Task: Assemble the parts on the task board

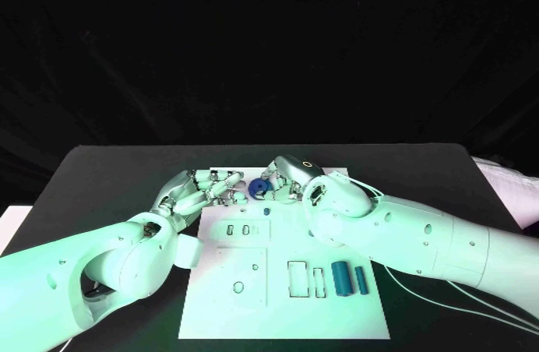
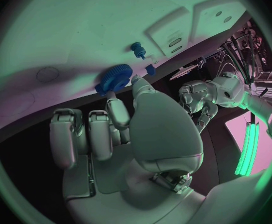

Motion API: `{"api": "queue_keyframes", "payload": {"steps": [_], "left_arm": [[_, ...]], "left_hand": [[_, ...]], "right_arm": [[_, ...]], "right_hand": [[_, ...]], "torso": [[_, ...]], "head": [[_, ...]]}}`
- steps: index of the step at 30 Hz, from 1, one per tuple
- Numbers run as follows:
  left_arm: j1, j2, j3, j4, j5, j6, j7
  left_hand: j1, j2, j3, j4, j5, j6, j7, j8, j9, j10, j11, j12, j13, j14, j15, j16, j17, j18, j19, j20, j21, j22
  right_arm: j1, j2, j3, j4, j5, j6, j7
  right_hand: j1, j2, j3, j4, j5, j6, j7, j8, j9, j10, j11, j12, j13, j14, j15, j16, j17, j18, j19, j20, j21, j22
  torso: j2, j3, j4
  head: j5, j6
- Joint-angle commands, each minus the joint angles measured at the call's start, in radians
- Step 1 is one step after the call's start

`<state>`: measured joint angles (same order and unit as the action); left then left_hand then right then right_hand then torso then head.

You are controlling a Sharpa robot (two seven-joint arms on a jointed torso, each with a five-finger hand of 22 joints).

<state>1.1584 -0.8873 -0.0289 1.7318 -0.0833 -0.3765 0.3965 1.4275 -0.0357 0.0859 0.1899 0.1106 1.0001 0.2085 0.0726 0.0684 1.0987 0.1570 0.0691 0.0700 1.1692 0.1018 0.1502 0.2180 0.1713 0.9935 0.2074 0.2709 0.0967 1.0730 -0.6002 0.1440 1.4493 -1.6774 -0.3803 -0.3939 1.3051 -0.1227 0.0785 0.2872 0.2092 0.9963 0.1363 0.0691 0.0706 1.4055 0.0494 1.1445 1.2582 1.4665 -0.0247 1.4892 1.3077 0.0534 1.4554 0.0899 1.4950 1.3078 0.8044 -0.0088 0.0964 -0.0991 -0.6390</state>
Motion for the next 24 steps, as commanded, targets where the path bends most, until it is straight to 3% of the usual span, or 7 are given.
{"api": "queue_keyframes", "payload": {"steps": [1, 4, 9, 14, 24], "left_arm": [[0.001, -0.001, 0.001, 0.003, -0.005, 0.013, 0.004], [0.001, -0.002, 0.001, 0.004, -0.005, 0.011, 0.004], [0.001, -0.001, 0.001, 0.004, -0.004, 0.011, 0.004], [0.001, -0.001, 0.001, 0.003, -0.004, 0.011, 0.004], [0.001, -0.002, 0.001, 0.004, -0.004, 0.010, 0.004]], "left_hand": [[0.011, 0.003, -0.001, -0.005, -0.004, -0.001, 0.002, -0.003, 0.000, -0.004, -0.002, -0.003, -0.001, -0.003, 0.002, -0.003, 0.001, 0.012, -0.001, 0.007, -0.004, -0.001], [0.011, 0.003, -0.002, -0.006, -0.004, -0.002, 0.003, -0.004, -0.001, -0.005, -0.001, -0.004, -0.001, -0.003, 0.002, -0.004, 0.002, 0.012, -0.001, 0.007, -0.004, -0.002], [0.011, 0.003, -0.001, -0.006, -0.004, -0.002, 0.004, -0.004, -0.001, -0.006, 0.000, -0.004, -0.001, -0.003, 0.003, -0.005, 0.002, 0.012, -0.001, 0.007, -0.005, -0.002], [0.011, 0.003, -0.001, -0.006, -0.004, -0.002, 0.004, -0.004, -0.001, -0.006, 0.000, -0.004, -0.001, -0.003, 0.003, -0.005, 0.002, 0.012, -0.001, 0.007, -0.005, -0.002], [0.012, 0.004, -0.001, -0.007, -0.004, -0.003, 0.004, -0.005, -0.001, -0.007, 0.000, -0.005, -0.001, -0.003, 0.003, -0.005, 0.003, 0.012, -0.001, 0.007, -0.005, -0.002]], "right_arm": [[-0.001, -0.004, -0.001, 0.002, 0.020, 0.022, 0.017], [-0.001, -0.003, -0.001, -0.003, 0.038, 0.048, 0.019], [0.000, 0.000, -0.001, -0.008, 0.052, 0.069, 0.012], [0.000, -0.001, -0.001, -0.015, 0.053, 0.058, -0.001], [0.000, -0.004, -0.001, -0.016, 0.044, 0.028, -0.009]], "right_hand": [[0.000, 0.010, -0.007, 0.000, 0.006, 0.010, -0.001, 0.004, 0.001, 0.007, -0.001, 0.009, 0.004, 0.070, 0.003, 0.000, 0.079, -0.014, 0.005, 0.000, 0.005, 0.088], [-0.003, 0.014, -0.008, 0.000, 0.007, 0.014, -0.002, 0.004, 0.001, 0.009, -0.001, 0.012, 0.007, 0.070, 0.002, 0.001, 0.082, -0.014, 0.007, -0.001, 0.006, 0.091], [-0.009, 0.021, -0.012, 0.001, 0.003, 0.014, -0.001, 0.000, 0.000, 0.009, -0.001, 0.010, 0.006, 0.071, 0.002, 0.001, 0.082, -0.014, 0.007, -0.002, 0.006, 0.092], [-0.011, 0.021, -0.014, 0.001, 0.001, 0.013, -0.001, -0.001, -0.001, 0.008, -0.001, 0.009, 0.006, 0.070, 0.002, 0.001, 0.081, -0.014, 0.007, -0.002, 0.006, 0.092], [-0.009, 0.019, -0.017, -0.002, 0.002, 0.009, -0.001, -0.004, -0.002, 0.008, -0.001, 0.008, 0.005, 0.070, 0.002, 0.001, 0.080, -0.015, 0.007, -0.002, 0.006, 0.092]], "torso": [[0.000, 0.0014, -0.0011], [0.001, -0.0006, -0.0018], [0.000, 0.0010, 0.0018], [-0.001, -0.0012, 0.0003], [-0.001, -0.0002, 0.0004]], "head": [[0.003, 0.000], [0.001, 0.001], [0.000, -0.004], [0.001, -0.004], [0.000, -0.006]]}}
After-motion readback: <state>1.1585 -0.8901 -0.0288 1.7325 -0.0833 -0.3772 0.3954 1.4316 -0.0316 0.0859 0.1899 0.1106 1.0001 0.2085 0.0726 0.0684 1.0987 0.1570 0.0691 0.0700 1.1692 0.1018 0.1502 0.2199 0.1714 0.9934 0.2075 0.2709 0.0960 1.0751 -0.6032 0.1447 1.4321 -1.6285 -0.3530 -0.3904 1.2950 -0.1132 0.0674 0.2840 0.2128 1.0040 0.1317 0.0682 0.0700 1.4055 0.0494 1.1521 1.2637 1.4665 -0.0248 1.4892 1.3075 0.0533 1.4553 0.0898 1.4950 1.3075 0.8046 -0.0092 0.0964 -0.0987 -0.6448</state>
